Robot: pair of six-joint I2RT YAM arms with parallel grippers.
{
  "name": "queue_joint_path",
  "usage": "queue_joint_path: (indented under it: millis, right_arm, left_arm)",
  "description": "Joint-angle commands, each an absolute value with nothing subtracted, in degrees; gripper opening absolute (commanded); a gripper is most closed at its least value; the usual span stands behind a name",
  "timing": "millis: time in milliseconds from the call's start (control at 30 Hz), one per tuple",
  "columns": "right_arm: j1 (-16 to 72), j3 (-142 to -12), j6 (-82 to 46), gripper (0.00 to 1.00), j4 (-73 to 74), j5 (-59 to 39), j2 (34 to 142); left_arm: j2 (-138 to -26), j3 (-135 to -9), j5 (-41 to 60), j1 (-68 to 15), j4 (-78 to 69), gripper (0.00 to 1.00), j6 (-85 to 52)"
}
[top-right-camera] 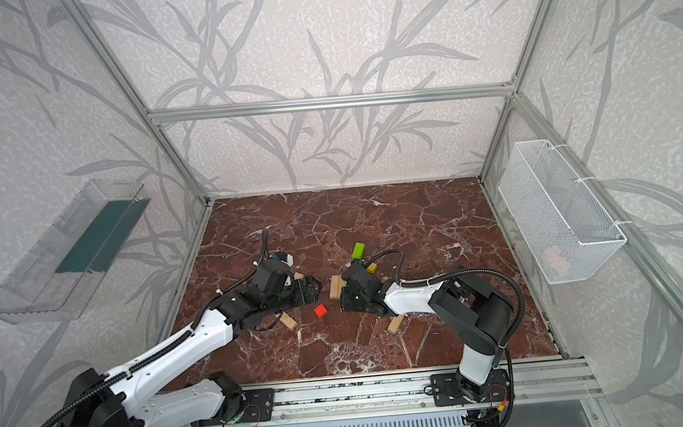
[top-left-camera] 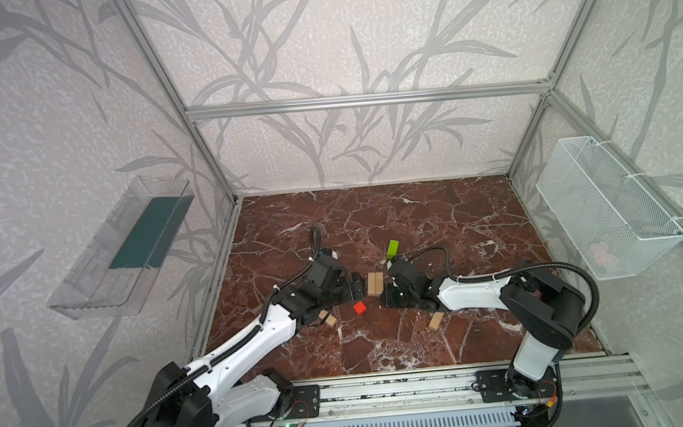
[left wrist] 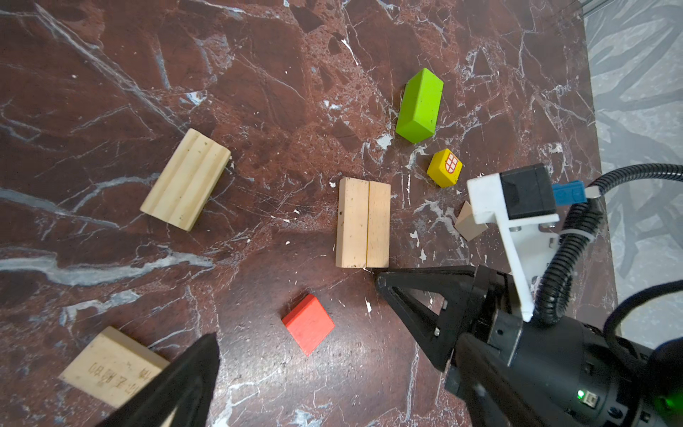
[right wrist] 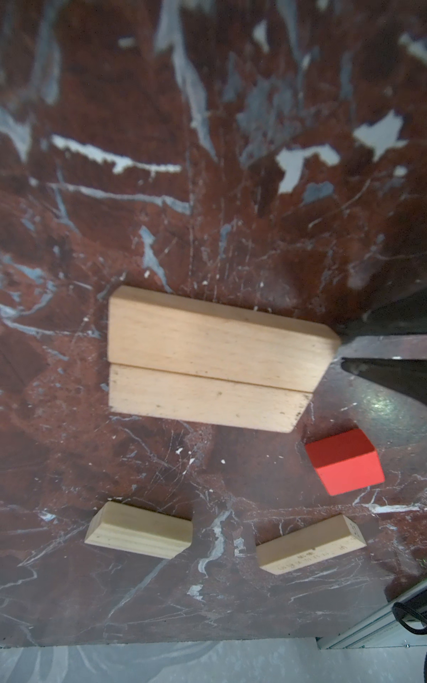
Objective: Build the wood block tower
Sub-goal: 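Open the right gripper to release the bar beside the first bar, then raise the right gripper away while the left gripper moves to the printed pine bar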
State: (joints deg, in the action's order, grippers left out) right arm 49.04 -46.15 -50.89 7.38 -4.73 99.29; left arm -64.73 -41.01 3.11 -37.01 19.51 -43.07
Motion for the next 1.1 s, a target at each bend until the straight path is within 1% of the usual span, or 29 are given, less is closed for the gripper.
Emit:
queue_joint_path:
  millis: [0, 167, 233, 333, 567, 667, 800, 967, 1067]
  right_arm:
    - [49.1, -46.2, -49.9, 0.15, 5.7, -4.5, 95.2]
    - [49.0, -45.3, -46.4, 0.16, 1.6, -2.2, 88.9]
    - [48.8, -45.3, -43.5, 0.18, -0.5, -0.8, 85.9]
    - [48.2, -44.5, -39.1, 0.23, -2.6, 0.2, 81.5]
    - [46.4, -42.5, -24.9, 0.37, -5.5, -1.5, 73.2]
    - [46.4, -40.8, -20.4, 0.43, -3.3, -3.7, 72.1]
    - [46.4, -37.1, -16.3, 0.49, 3.8, -9.8, 73.4]
    - [46.5, -34.7, -12.0, 0.58, 10.2, -16.5, 76.4]
    - [46.8, -34.1, -10.3, 0.61, 11.1, -17.9, 76.5]
  left_arm:
    - [-64.6, -42.5, 2.5, -37.0, 21.0, 0.98, -42.4]
    - [-64.6, -42.6, 2.8, -37.1, 22.3, 0.98, -41.9]
    - [-64.3, -42.9, 2.5, -37.1, 23.9, 0.97, -41.5]
    - [-63.4, -43.1, 1.9, -37.1, 26.9, 0.97, -40.6]
    - [-59.4, -42.0, -3.5, -37.2, 39.1, 0.97, -41.4]
    - [-56.9, -40.2, -4.9, -37.1, 42.0, 0.97, -43.8]
    - [-55.6, -39.0, -6.3, -37.2, 45.8, 0.97, -47.2]
    - [-56.5, -38.6, -6.5, -37.1, 48.5, 0.94, -51.3]
    - [-58.6, -39.7, -5.9, -37.1, 50.4, 0.91, -53.4]
